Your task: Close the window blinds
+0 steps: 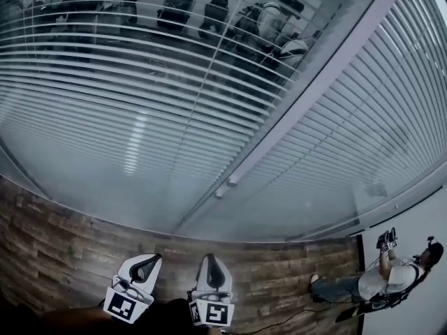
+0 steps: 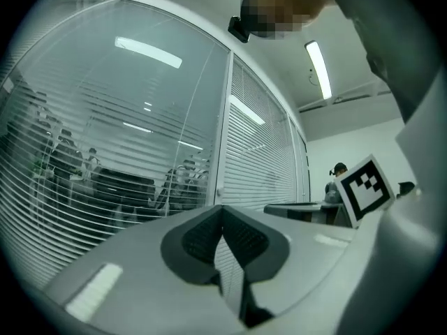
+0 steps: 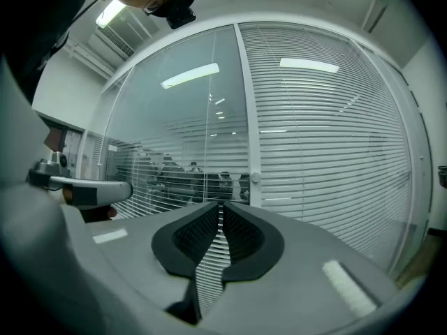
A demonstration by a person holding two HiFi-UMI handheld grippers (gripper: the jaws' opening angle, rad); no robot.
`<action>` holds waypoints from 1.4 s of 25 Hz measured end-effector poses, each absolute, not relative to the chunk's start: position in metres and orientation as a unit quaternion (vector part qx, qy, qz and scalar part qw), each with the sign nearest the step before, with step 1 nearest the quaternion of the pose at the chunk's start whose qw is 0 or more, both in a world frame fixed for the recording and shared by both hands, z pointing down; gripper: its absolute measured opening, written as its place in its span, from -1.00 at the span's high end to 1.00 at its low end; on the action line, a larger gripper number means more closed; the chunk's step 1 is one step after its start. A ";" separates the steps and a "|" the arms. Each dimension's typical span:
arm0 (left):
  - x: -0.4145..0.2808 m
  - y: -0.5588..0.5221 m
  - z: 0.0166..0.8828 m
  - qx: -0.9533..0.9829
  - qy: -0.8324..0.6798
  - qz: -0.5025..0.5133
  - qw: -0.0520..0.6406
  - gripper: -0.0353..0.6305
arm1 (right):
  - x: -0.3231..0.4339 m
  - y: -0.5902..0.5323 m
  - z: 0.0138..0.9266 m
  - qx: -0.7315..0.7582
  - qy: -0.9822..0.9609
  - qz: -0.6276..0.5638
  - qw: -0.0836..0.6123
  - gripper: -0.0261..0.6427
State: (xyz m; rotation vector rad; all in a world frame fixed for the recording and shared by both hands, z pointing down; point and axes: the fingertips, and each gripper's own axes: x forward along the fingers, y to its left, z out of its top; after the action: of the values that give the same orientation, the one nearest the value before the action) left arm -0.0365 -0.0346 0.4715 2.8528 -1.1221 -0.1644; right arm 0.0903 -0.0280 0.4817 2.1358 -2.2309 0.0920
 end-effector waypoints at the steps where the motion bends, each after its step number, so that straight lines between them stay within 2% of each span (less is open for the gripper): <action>1: -0.034 -0.042 0.471 0.930 -0.363 -0.052 0.038 0.89 | 0.096 -0.035 0.480 0.695 -0.718 0.029 0.026 0.85; 6: -0.018 -0.070 0.479 0.929 -0.364 -0.042 0.046 0.89 | 0.117 -0.068 0.483 0.703 -0.710 0.030 0.023 0.83; 21: -0.001 -0.127 0.480 0.908 -0.414 -0.046 0.033 0.89 | 0.145 -0.173 0.479 0.675 -0.734 -0.012 0.072 0.47; 35: 0.007 -0.142 0.490 0.908 -0.415 -0.035 0.043 0.89 | 0.154 -0.214 0.476 0.682 -0.719 -0.043 0.128 0.45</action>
State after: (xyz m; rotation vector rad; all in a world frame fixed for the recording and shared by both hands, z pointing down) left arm 0.0073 -0.1424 0.4905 2.7766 -1.2702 -0.1074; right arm 0.1539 -0.2138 0.4759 1.9832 -2.0919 -0.1253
